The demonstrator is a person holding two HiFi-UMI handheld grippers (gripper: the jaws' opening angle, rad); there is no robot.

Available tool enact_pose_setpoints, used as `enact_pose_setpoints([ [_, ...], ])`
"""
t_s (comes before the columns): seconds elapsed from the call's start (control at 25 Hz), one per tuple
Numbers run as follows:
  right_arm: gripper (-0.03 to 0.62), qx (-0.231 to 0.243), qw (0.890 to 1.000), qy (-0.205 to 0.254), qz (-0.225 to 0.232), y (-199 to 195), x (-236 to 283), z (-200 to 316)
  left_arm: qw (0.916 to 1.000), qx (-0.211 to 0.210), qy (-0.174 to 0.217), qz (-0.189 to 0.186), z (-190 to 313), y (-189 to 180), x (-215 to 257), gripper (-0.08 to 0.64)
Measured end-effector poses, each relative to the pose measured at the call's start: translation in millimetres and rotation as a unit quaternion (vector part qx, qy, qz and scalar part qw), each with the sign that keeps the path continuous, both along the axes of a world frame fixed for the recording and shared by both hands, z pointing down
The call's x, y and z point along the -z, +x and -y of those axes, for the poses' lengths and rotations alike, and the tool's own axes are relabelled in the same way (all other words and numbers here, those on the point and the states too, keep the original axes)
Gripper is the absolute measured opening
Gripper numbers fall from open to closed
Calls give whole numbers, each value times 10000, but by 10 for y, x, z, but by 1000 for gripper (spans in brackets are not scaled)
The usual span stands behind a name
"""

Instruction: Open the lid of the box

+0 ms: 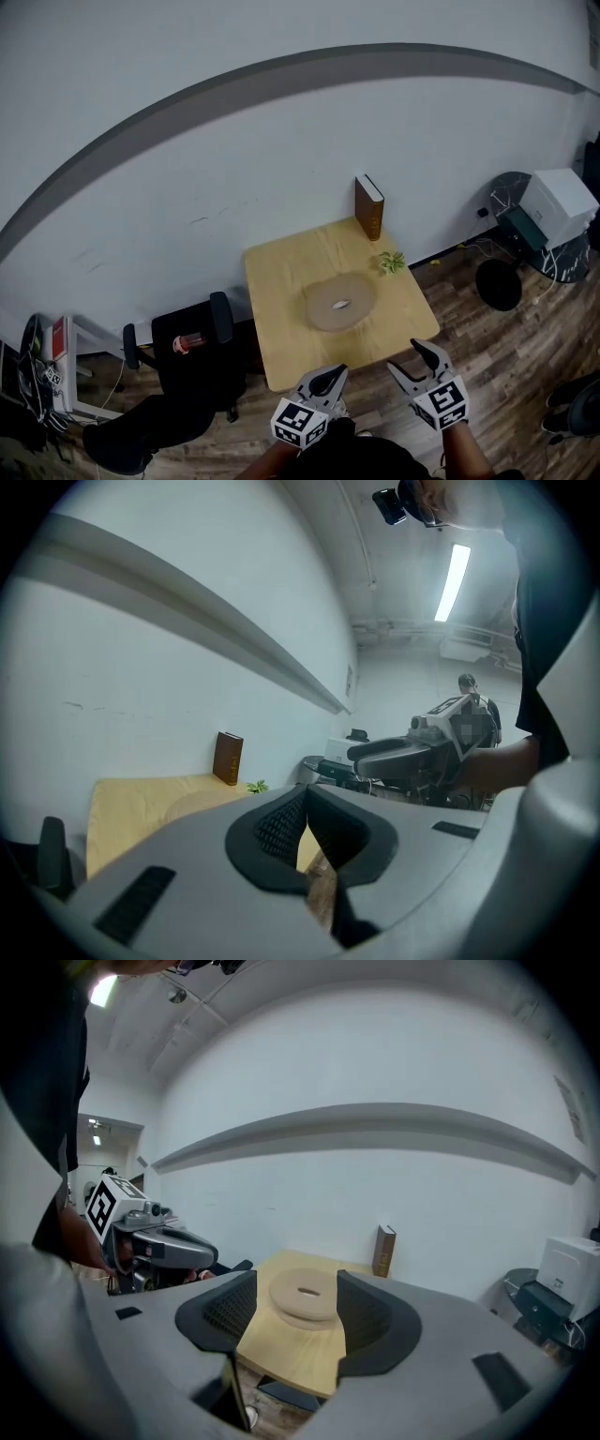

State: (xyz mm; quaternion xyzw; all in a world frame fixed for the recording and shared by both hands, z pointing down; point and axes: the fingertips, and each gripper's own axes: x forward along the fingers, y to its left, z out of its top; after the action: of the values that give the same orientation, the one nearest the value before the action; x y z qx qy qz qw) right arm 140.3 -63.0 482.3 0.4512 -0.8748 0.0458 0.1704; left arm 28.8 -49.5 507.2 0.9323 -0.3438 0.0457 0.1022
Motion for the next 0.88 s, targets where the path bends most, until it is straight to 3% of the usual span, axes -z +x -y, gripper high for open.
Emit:
enact_pose_setpoints([
  [0.32,285,823,9950,-435,-358,-438,-408,587,9997,224,-120,25,639,-111,-112,18],
  [0.6,290,1467,9808,-777,-1020,-796,-874,1018,9982,458,-336,183,990,-404,-375,18],
  [0.68,290,1690,9714,-802,-1461,-868,-1017,1139,9974,565,-412,191,1105,-523,-423,18],
  [0.88,311,2409,9312,-812,-2610,-1053,-1402,1326,9941,882,-635,26,1369,-831,-491,18],
])
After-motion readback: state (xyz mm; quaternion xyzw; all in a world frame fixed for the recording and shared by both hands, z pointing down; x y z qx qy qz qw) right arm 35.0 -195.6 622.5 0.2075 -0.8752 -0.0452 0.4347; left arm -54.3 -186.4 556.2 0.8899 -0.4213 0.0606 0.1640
